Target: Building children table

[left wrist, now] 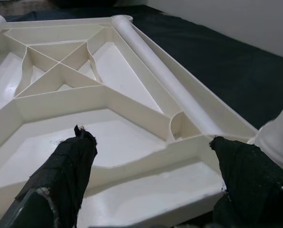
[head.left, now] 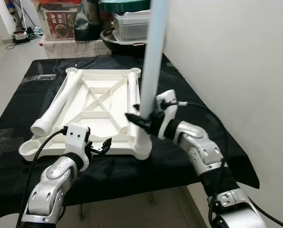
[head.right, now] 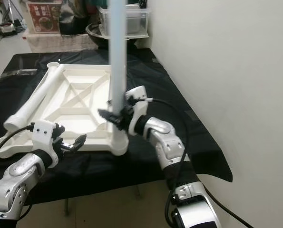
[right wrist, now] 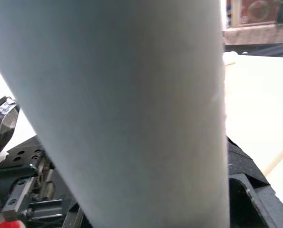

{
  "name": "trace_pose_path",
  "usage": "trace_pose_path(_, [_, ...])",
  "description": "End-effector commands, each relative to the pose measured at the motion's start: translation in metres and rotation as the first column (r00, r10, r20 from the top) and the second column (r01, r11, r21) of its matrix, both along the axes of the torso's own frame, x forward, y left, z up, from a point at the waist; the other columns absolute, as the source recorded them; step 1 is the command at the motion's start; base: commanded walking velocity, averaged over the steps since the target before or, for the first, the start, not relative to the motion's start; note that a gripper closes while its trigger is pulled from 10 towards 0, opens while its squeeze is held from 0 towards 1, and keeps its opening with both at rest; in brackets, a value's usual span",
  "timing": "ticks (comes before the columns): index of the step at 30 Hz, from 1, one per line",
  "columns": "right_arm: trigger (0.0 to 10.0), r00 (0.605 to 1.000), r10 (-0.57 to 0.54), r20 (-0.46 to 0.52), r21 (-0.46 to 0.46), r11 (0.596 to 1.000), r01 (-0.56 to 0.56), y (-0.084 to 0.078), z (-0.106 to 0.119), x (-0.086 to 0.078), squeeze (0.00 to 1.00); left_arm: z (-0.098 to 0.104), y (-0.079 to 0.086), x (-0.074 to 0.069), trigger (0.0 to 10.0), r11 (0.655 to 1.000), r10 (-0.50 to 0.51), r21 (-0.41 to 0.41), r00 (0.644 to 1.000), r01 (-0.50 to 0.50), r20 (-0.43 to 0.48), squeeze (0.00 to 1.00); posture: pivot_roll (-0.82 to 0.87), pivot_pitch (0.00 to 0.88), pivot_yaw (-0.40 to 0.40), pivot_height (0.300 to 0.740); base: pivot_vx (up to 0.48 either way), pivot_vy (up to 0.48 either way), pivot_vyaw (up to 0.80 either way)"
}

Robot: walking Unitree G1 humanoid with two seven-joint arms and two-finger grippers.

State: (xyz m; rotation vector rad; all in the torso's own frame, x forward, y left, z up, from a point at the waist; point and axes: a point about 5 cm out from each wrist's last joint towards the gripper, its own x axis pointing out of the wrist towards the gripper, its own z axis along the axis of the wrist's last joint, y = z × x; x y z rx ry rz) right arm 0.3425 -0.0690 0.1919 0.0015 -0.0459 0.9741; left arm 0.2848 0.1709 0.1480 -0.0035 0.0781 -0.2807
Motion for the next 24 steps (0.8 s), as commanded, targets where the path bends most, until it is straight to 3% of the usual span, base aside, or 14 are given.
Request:
trace_pose_path(1, [0.0, 0.998, -0.027, -0.05, -0.048, 0.999, 0.024, 0.003, -0.018, 0.0, 0.0, -0.002, 0.001, -0.002, 10.0, 1.0, 0.02, -0.01, 1.0, -0.02, -0.009, 0.0, 0.05, 0.0, -0.051, 0.74, 0.0, 0.0, 0.0])
trace_pose_path(3, [0.0, 0.979, -0.179, -0.099, -0.057, 0.983, 0.174, -0.001, -0.026, 0.009, 0.0, -0.001, 0.001, -0.004, 10.0, 1.0, 0.031, -0.006, 0.999, -0.031, -0.009, 0.0, 0.06, 0.0, -0.058, 0.74, 0.0, 0.0, 0.0])
trace_pose_path(5, [0.0, 0.819, -0.536, -0.205, -0.055, 0.842, 0.537, -0.023, -0.038, 0.026, 0.0, -0.001, 0.001, -0.008, 10.0, 0.999, 0.036, -0.002, 0.999, -0.036, -0.005, 0.0, 0.06, 0.0, -0.064, 0.74, 0.0, 0.0, 0.0])
trace_pose_path(7, [0.0, 0.819, -0.536, -0.205, -0.055, 0.842, 0.537, -0.023, -0.038, 0.026, 0.0, -0.001, 0.001, -0.008, 10.0, 0.999, 0.036, -0.002, 0.999, -0.036, -0.005, 0.0, 0.06, 0.0, -0.064, 0.74, 0.0, 0.0, 0.0])
trace_pose_path(8, [0.0, 0.683, -0.694, -0.228, -0.095, 0.714, 0.694, -0.039, -0.045, 0.029, 0.0, -0.002, 0.002, -0.009, 10.0, 0.999, 0.038, -0.002, 0.999, -0.038, -0.004, 0.0, 0.06, 0.0, -0.065, 0.74, 0.0, 0.0, 0.0])
trace_pose_path(10, [0.0, 0.683, -0.694, -0.228, -0.095, 0.714, 0.694, -0.039, -0.045, 0.029, 0.0, -0.002, 0.002, -0.009, 10.0, 0.999, 0.038, -0.002, 0.999, -0.038, -0.004, 0.0, 0.06, 0.0, -0.065, 0.74, 0.0, 0.0, 0.0])
trace_pose_path(12, [0.0, 0.395, -0.893, -0.217, -0.18, 0.434, 0.883, -0.064, -0.062, 0.011, 0.0, -0.003, 0.005, -0.01, 10.0, 0.999, 0.051, 0.003, 0.999, -0.051, -0.008, 0.0, 0.06, 0.0, -0.068, 0.74, 0.0, 0.0, 0.0])
trace_pose_path(15, [0.0, 0.389, -0.896, -0.216, -0.187, 0.429, 0.884, -0.062, -0.063, 0.007, 0.0, -0.004, 0.005, -0.01, 10.0, 0.999, 0.053, 0.004, 0.999, -0.053, -0.009, 0.0, 0.06, 0.0, -0.068, 0.74, 0.0, 0.0, 0.0])
trace_pose_path(16, [9.8, 0.449, -0.871, -0.198, -0.194, 0.484, 0.853, -0.052, -0.06, 0.007, 0.0, -0.004, 0.005, -0.009, 10.0, 0.999, 0.053, 0.003, 0.999, -0.053, -0.011, 0.0, 0.06, 0.0, -0.07, 0.74, 0.0, 0.0, 0.0])
trace_pose_path(19, [10.0, 0.588, -0.768, -0.253, -0.112, 0.627, 0.771, -0.035, -0.05, 0.012, 0.0, -0.003, 0.005, -0.008, 10.0, 0.999, 0.053, -0.001, 0.999, -0.053, -0.011, 0.0, 0.06, 0.0, -0.07, 0.74, 0.0, 0.0, 0.0])
trace_pose_path(21, [10.0, 0.588, -0.768, -0.253, -0.112, 0.627, 0.771, -0.035, -0.05, 0.012, 0.0, -0.003, 0.005, -0.008, 10.0, 0.999, 0.053, -0.001, 0.999, -0.053, -0.011, 0.0, 0.06, 0.0, -0.07, 0.74, 0.0, 0.0, 0.0])
trace_pose_path(22, [10.0, 0.636, -0.728, -0.256, -0.059, 0.669, 0.741, -0.03, -0.043, 0.015, 1.0, -0.003, 0.004, -0.007, 10.0, 0.999, 0.053, -0.005, 0.999, -0.053, -0.011, 0.0, 0.06, 0.0, -0.074, 0.74, 0.0, 0.0, 0.0])
trace_pose_path(23, [10.0, 0.636, -0.728, -0.256, -0.059, 0.669, 0.741, -0.03, -0.043, 0.015, 1.0, -0.003, 0.004, -0.007, 10.0, 0.999, 0.053, -0.005, 0.999, -0.053, -0.011, 0.0, 0.06, 0.0, -0.074, 0.74, 0.0, 0.0, 0.0])
trace_pose_path(24, [10.0, 0.73, -0.642, -0.234, 0.023, 0.747, 0.664, -0.023, -0.028, 0.019, 1.0, -0.003, 0.003, -0.006, 10.0, 0.999, 0.052, -0.009, 0.999, -0.052, -0.009, 0.0, 0.06, 0.0, -0.074, 0.74, 0.0, 0.0, 0.0])
